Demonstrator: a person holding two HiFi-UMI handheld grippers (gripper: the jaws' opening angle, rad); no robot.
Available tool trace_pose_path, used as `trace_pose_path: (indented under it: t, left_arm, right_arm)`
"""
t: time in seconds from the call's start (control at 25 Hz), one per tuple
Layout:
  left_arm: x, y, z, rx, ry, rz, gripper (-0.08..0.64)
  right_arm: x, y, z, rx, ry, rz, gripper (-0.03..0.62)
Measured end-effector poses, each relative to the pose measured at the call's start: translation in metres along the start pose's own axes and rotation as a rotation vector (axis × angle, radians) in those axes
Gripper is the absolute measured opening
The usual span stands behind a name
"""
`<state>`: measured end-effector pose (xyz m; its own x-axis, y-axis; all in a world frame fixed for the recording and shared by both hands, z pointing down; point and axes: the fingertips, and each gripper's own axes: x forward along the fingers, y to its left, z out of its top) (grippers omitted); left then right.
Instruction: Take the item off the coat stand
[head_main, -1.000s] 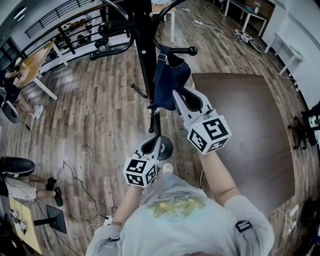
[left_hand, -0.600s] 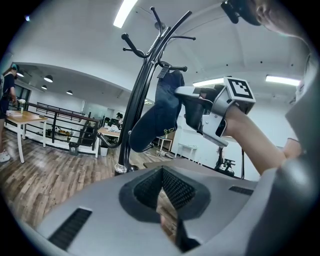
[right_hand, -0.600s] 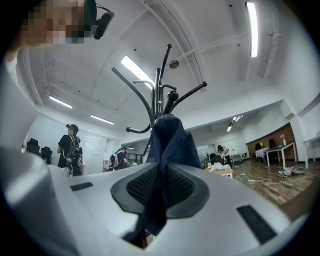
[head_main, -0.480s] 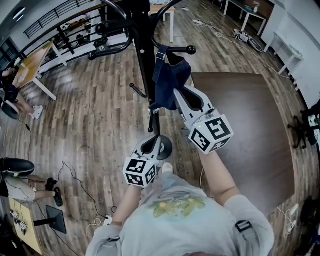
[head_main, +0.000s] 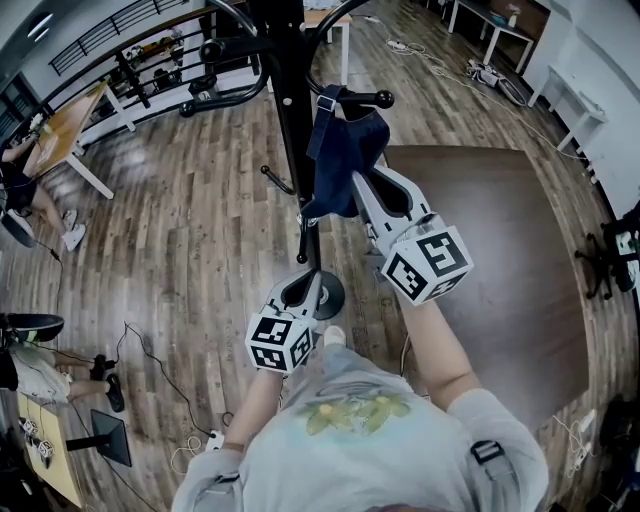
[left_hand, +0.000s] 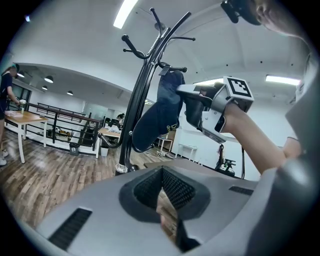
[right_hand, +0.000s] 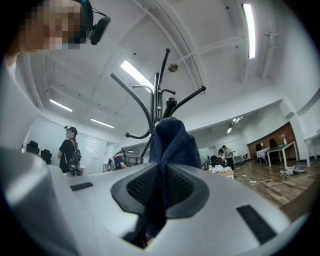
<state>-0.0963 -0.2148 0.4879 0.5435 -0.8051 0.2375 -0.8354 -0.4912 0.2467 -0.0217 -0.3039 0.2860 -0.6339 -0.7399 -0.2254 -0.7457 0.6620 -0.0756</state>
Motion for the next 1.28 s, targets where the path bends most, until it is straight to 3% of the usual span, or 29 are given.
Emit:
trace_pose_path:
  t: [1.28]
  left_arm:
    - [-0.004,-0.004,-0.001,0.012,0.006,0.009,0.015]
  right_arm:
    - [-0.030,-0.011,0.034,0.009,-0.068,-0.046,0.052]
